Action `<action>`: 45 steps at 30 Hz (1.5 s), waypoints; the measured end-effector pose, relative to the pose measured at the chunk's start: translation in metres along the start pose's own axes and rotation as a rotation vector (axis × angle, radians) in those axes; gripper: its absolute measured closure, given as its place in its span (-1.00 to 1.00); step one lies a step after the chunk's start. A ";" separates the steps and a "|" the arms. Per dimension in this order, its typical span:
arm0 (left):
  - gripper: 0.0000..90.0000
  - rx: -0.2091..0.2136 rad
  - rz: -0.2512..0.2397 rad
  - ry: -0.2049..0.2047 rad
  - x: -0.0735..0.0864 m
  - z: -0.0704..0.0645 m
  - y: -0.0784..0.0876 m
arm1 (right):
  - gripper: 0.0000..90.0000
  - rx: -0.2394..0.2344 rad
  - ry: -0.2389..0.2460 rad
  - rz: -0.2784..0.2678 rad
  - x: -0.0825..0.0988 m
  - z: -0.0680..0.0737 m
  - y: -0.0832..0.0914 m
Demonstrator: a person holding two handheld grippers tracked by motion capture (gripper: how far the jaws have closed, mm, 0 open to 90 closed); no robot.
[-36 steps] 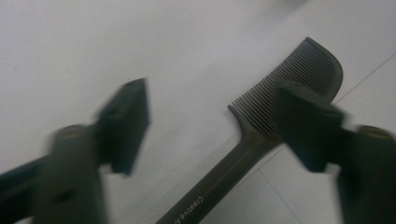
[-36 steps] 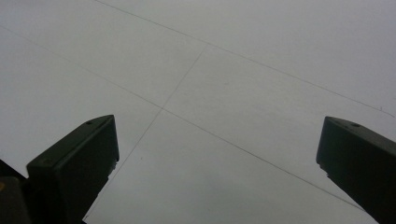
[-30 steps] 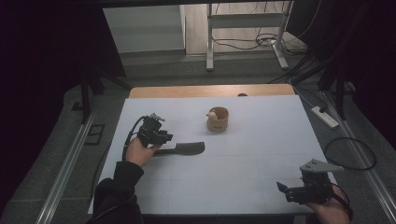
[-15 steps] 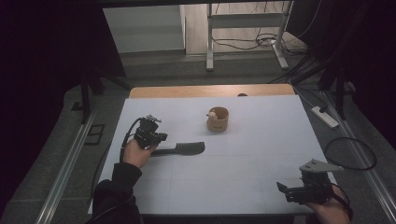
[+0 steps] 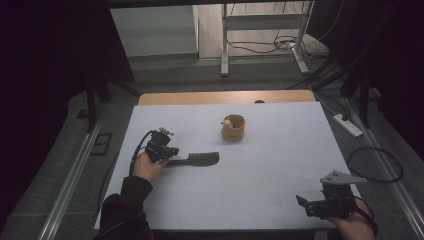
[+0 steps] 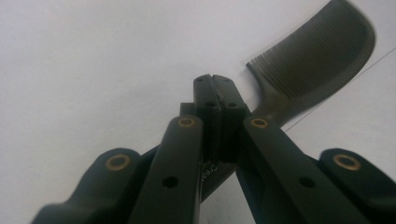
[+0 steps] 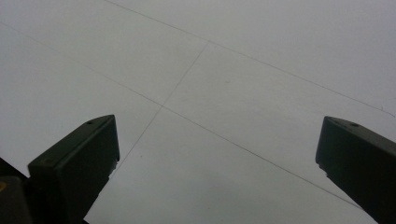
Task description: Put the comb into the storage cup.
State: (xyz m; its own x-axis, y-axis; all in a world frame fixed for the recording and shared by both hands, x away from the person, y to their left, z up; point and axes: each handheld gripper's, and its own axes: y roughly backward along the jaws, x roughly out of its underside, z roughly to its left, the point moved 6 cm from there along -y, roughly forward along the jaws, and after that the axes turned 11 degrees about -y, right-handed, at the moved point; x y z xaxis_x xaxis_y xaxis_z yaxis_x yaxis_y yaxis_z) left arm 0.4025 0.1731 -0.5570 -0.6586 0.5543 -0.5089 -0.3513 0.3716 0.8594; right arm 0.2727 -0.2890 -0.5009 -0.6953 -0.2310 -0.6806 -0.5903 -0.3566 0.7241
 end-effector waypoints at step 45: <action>0.96 0.071 0.125 0.014 0.036 -0.028 0.004 | -0.98 0.002 0.012 0.009 0.001 0.001 -0.001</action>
State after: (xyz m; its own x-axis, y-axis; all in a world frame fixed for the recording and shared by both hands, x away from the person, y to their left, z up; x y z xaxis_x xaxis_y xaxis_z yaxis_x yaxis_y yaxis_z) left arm 0.3586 0.1736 -0.5704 -0.7033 0.5897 -0.3971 -0.2183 0.3524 0.9100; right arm 0.2721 -0.2879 -0.5015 -0.6959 -0.2451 -0.6750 -0.5848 -0.3522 0.7308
